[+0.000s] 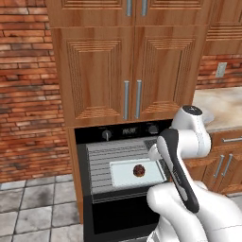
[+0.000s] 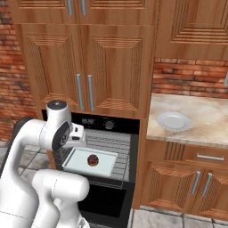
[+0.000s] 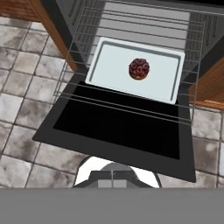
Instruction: Take the baked cake out of the oven and place it on the plate for cooling. Then close the oven door.
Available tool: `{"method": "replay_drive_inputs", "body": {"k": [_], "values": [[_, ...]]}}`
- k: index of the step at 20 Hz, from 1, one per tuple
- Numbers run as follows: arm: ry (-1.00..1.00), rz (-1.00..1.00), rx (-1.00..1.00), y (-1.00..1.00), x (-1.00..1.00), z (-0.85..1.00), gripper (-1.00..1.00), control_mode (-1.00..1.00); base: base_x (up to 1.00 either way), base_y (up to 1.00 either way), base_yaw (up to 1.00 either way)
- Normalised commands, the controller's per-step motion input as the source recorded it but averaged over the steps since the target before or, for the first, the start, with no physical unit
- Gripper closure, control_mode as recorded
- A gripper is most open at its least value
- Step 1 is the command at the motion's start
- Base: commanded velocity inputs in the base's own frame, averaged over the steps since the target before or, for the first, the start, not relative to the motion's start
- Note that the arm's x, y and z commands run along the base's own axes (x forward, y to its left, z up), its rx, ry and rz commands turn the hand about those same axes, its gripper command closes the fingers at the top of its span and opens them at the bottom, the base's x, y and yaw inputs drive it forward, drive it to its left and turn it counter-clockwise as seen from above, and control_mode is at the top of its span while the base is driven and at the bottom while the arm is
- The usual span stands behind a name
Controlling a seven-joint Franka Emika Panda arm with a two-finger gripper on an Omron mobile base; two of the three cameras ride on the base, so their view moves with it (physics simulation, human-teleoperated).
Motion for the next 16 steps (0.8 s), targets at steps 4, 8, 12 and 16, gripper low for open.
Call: {"method": "replay_drive_inputs", "body": {"k": [4,8,12,16], "values": [[-0.07,-0.01,0.00,0.00,0.08,-0.17,1.00,-1.00,0.00,0.00,0.00],[-0.03,-0.02,0.00,0.00,0.07,-0.13,1.00,-1.00,0.00,0.00,0.00],[0.00,-0.01,0.00,0.00,0.02,-0.10,1.00,-1.00,0.00,0.00,0.00],[0.00,0.00,0.00,0.00,0.04,-0.01,1.00,-1.00,0.00,0.00,0.00]]}}
